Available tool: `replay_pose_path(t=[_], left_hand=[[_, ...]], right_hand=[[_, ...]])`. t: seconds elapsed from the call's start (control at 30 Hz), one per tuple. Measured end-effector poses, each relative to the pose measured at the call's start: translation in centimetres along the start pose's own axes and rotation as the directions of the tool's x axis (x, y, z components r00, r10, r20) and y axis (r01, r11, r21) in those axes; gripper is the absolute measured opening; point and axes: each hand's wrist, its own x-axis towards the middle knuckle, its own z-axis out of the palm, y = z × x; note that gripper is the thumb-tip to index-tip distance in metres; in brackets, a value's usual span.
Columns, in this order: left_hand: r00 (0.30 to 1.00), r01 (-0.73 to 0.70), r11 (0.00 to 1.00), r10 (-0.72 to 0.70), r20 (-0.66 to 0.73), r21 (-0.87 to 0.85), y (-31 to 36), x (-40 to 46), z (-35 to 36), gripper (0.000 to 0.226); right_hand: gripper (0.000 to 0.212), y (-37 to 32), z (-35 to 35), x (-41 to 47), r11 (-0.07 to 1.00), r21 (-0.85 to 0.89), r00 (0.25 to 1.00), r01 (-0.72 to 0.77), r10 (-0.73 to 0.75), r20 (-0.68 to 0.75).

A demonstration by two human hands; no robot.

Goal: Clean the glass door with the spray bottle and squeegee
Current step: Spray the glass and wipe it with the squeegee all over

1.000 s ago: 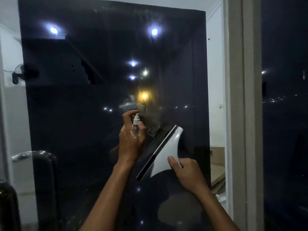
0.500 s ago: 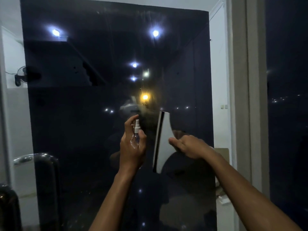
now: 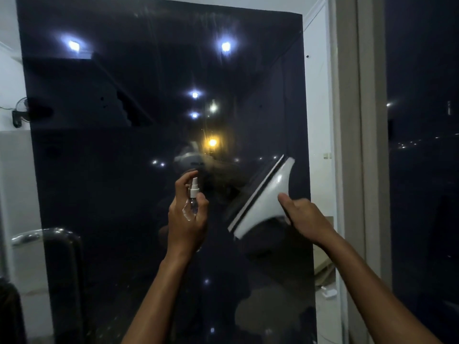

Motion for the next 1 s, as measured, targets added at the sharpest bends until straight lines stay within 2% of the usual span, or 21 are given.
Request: replay_pose_path(t=[0.07, 0.13, 0.27, 0.37, 0.47, 0.57, 0.67, 0.83, 0.9, 1.0], left_hand=[[1.0, -0.002, 1.0, 0.002, -0.015, 0.014, 0.3, 0.2, -0.1, 0.039], [1.0, -0.009, 1.0, 0.009, -0.014, 0.022, 0.5, 0.3, -0.3, 0.039], [1.0, -0.019, 0.999, 0.019, -0.013, 0.032, 0.6, 0.6, -0.7, 0.038], [1.0, -0.024, 0.999, 0.024, -0.005, 0.021, 0.7, 0.5, -0.9, 0.038], [1.0, -0.011, 1.0, 0.011, -0.004, 0.005, 0.6, 0.3, -0.8, 0.039], [1.0, 0.004, 1.0, -0.004, -0.009, -0.017, 0.5, -0.1, -0.3, 0.039], [1.0, 0.009, 1.0, -0.01, -0.003, -0.028, 0.4, -0.9, 0.0, 0.039], [0.998, 0.069, 0.997, -0.069, 0.004, -0.028, 0.2, -2.6, -0.2, 0.038], [0.995, 0.102, 0.994, -0.102, 0.012, -0.024, 0.3, -3.4, -0.4, 0.038], [0.993, 0.114, 0.993, -0.114, 0.016, -0.019, 0.6, -3.9, -0.6, 0.038]], right_hand=[[0.069, -3.3, 0.9, 1.1, 0.976, 0.207, 0.994, -0.065, 0.082, -0.074], [0.06, -6.5, 1.8, 2.5, 0.881, 0.453, 0.982, -0.134, 0.178, -0.056], [0.052, -10.5, 3.7, 4.7, 0.748, 0.634, 0.943, -0.197, 0.322, -0.086], [0.053, -10.0, 5.0, 4.4, 0.784, 0.575, 0.898, -0.235, 0.401, -0.18], [0.053, -7.4, 6.7, 2.3, 0.882, 0.401, 0.863, -0.249, 0.39, -0.323], [0.054, -3.8, 9.5, -1.0, 0.917, 0.314, 0.838, -0.245, 0.363, -0.406], [0.061, 0.3, 12.4, -5.3, 0.911, 0.287, 0.83, -0.296, 0.394, -0.394], [0.063, 5.9, 14.9, -11.2, 0.832, 0.267, 0.783, -0.486, 0.55, -0.289], [0.062, 6.0, 14.8, -12.0, 0.817, 0.295, 0.778, -0.495, 0.568, -0.268], [0.058, 3.9, 13.9, -11.1, 0.817, 0.402, 0.786, -0.414, 0.544, -0.295]])
